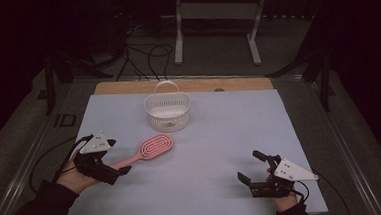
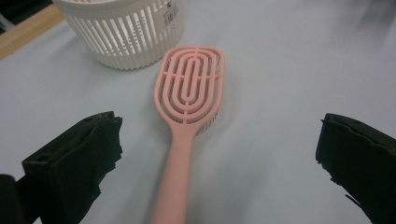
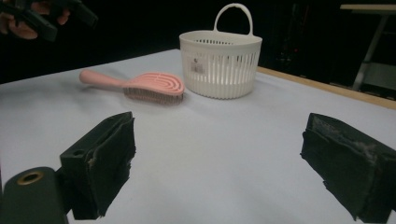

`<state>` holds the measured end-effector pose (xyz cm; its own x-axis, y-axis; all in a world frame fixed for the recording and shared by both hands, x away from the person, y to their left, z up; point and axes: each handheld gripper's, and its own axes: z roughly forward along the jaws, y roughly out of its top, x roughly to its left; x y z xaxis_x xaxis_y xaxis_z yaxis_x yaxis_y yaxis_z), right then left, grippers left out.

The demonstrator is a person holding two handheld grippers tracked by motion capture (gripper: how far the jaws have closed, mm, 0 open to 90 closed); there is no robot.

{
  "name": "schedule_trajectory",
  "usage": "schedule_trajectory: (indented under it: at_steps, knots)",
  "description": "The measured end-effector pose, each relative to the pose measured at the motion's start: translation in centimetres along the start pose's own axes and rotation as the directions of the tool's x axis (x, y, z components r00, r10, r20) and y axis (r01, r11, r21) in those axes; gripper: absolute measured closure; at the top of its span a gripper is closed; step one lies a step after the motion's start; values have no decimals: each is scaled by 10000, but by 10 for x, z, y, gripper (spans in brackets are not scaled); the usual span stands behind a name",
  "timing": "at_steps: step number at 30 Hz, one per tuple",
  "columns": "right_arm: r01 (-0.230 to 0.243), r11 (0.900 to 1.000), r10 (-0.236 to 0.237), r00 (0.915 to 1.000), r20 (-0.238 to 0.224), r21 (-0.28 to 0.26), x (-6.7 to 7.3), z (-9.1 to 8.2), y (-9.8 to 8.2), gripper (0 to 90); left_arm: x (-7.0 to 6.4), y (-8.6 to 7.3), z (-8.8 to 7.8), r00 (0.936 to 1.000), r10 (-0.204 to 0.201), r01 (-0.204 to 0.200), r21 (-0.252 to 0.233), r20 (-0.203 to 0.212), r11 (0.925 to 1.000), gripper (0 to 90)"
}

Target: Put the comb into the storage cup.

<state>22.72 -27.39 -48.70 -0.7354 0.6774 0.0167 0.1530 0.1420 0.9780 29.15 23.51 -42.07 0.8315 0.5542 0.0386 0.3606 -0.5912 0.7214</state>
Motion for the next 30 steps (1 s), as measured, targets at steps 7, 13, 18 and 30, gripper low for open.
schedule_trajectory:
  at_steps: [7, 13, 18, 30]
  knots:
    - [13, 10000, -13, 9999, -111, 45, 0, 1, 0, 99, 7, 9, 8, 9997, 232, -234, 471, 57, 9986, 0]
    - [23, 10000, -22, 9999, -157, 53, 1, 1, 0, 99, 10, 15, 20, 9991, 349, -370, 946, 235, 9948, 0]
    - [-3, 10000, 4, 9998, -219, 78, 1, 1, 0, 99, 12, 19, 28, 9982, 511, -553, 1435, 326, 9881, 0]
    - [-35, 10000, 37, 9995, -319, 75, 2, 2, 0, 99, 18, 25, 43, 9961, 711, -820, 2477, 525, 9654, 0]
